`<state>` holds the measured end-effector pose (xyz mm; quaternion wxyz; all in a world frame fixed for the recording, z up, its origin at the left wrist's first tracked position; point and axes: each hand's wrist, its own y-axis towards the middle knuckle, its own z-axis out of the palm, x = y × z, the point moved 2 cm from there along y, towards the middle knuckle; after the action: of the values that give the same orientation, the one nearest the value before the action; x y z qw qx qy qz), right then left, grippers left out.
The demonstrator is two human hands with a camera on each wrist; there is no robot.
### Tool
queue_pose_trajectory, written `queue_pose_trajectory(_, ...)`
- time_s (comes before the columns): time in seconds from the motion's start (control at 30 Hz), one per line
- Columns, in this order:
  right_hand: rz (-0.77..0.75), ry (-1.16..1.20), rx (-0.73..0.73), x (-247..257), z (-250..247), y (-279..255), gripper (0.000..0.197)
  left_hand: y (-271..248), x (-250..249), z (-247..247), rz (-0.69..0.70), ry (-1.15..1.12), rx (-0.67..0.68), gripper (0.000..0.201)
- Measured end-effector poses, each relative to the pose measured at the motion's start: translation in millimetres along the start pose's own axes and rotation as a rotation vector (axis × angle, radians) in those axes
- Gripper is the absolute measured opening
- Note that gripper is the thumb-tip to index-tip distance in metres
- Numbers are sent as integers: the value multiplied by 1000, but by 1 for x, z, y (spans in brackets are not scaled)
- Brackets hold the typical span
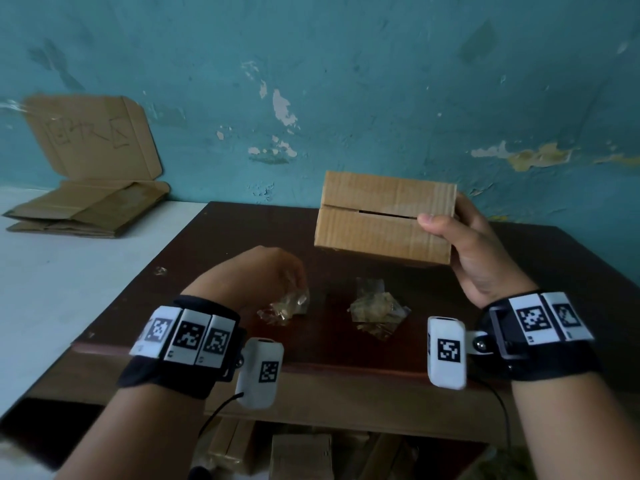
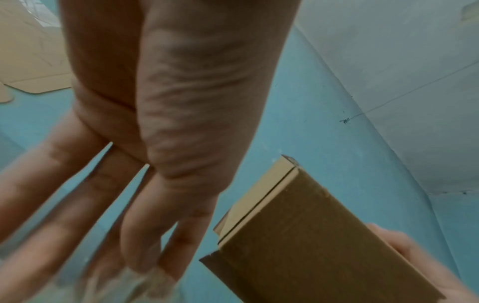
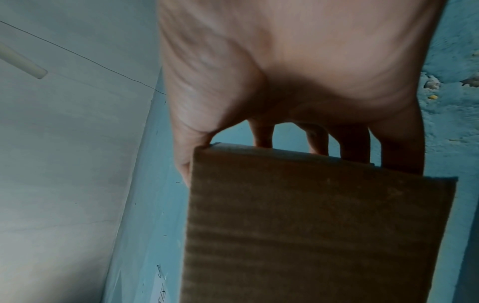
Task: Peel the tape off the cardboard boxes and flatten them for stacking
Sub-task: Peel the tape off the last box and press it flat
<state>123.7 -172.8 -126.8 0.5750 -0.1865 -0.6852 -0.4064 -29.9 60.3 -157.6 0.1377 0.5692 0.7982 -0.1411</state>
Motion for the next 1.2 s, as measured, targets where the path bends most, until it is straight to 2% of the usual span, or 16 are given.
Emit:
queue_pose_trajectory(0.13, 0, 5, 3, 1, 0, 0, 38, -1, -2, 1, 28, -5, -42, 30)
queue_pose_trajectory(0.3, 3, 5, 6, 2, -2, 0, 35, -3, -7, 3, 28, 63, -11, 16)
queue_pose_trajectory(0.37, 3, 5, 2, 2, -2, 0, 36, -1, -7, 3, -11, 85, -4, 25)
queue_pose_trajectory(0.47, 1, 5, -5, 1, -2, 0, 37, 0, -5, 1, -34, 55, 46, 23)
queue_pose_trajectory(0.57, 6, 2, -2, 1, -2, 0, 37, 2, -2, 4, -53, 22, 121, 43)
queue_pose_trajectory(0.67, 7, -2, -2, 1, -3, 0, 37, 2, -2, 6, -59, 23, 122, 43)
queue_pose_trajectory(0.73, 6, -1, -4, 1, -4, 0, 36, 4, 0, 3, -38, 38, 39, 38)
queue_pose_trajectory(0.87, 2, 2, 13, 1, -3, 0, 38, 3, 9, -9, -88, 57, -308, 20)
queue_pose_trajectory(0.93, 10, -4, 15, 1, -3, -1, 37, 2, 14, -14, -99, 56, -444, 17)
queue_pose_trajectory(1.0, 18, -7, 14, 1, -1, -1, 39, 1, 17, -19, -65, -82, -557, 15)
queue_pose_trajectory(1.1, 28, -1, 21, 1, 4, -1, 39, -4, 1, -29, 53, -473, -621, 23)
queue_pose_trajectory(1.2, 26, 4, 34, 0, 10, -2, 39, -12, -28, -34, 146, -676, -540, 19)
